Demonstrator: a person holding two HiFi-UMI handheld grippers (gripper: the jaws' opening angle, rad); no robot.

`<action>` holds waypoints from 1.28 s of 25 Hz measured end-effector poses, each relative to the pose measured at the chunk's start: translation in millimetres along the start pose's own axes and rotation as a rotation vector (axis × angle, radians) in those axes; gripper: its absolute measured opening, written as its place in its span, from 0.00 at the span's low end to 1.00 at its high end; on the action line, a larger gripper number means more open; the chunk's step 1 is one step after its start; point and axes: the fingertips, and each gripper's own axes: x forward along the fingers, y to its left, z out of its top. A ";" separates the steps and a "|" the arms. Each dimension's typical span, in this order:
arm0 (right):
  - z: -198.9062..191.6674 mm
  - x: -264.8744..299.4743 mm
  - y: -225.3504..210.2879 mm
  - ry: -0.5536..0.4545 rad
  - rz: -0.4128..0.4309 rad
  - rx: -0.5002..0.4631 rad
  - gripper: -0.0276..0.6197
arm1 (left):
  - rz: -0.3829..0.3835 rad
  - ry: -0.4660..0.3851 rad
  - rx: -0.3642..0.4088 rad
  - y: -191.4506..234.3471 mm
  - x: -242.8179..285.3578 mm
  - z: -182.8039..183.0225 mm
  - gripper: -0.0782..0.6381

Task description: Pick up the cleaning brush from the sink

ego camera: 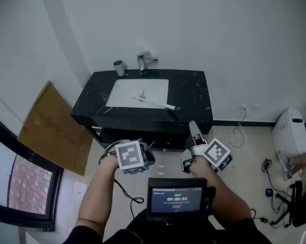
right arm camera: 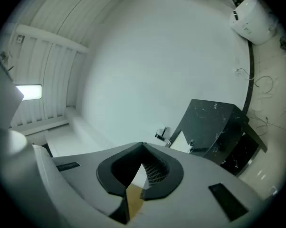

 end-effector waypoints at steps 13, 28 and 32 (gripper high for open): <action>-67.2 175.1 91.5 0.240 0.102 -0.271 0.05 | 0.405 -0.502 -0.401 159.9 -139.7 -81.5 0.11; -133.2 426.7 66.3 0.702 0.201 -0.608 0.05 | 0.827 -0.735 -1.024 415.0 -208.8 -199.0 0.11; -169.4 474.4 31.8 0.830 0.150 -0.675 0.05 | 0.782 -0.730 -1.103 463.6 -191.5 -239.9 0.11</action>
